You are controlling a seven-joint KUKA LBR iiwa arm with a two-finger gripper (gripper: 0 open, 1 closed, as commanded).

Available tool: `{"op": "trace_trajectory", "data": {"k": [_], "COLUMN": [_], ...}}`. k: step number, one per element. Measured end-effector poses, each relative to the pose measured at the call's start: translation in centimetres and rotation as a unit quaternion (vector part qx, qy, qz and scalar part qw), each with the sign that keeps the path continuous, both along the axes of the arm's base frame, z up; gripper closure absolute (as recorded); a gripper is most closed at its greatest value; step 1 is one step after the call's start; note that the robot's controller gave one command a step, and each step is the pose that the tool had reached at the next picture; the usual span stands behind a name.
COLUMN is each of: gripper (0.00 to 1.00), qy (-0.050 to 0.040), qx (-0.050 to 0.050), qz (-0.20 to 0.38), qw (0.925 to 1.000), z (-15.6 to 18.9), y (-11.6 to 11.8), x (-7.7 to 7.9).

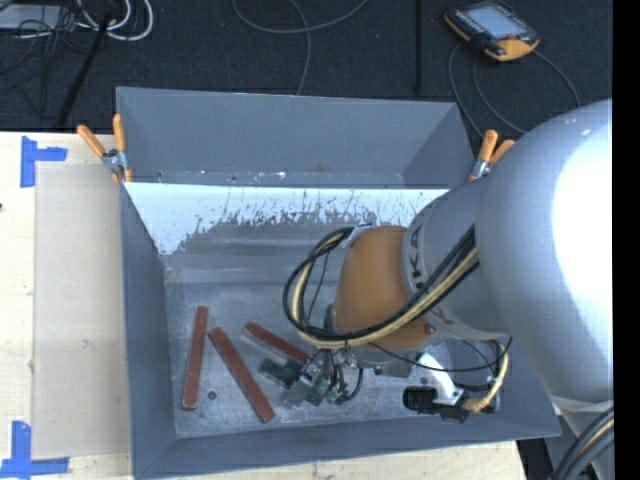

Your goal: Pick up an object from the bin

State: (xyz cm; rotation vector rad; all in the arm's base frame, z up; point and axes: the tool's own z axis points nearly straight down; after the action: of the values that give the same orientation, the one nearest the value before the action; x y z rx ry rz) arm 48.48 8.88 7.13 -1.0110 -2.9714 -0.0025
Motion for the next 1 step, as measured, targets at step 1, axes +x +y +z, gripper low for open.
{"op": "trace_trajectory", "data": {"k": [1], "gripper": [1.0], "qy": [0.0022], "qx": [0.0], "qz": [0.0], "qw": [1.0], "z": [0.45], "y": [0.01], "x": [-0.13]}}
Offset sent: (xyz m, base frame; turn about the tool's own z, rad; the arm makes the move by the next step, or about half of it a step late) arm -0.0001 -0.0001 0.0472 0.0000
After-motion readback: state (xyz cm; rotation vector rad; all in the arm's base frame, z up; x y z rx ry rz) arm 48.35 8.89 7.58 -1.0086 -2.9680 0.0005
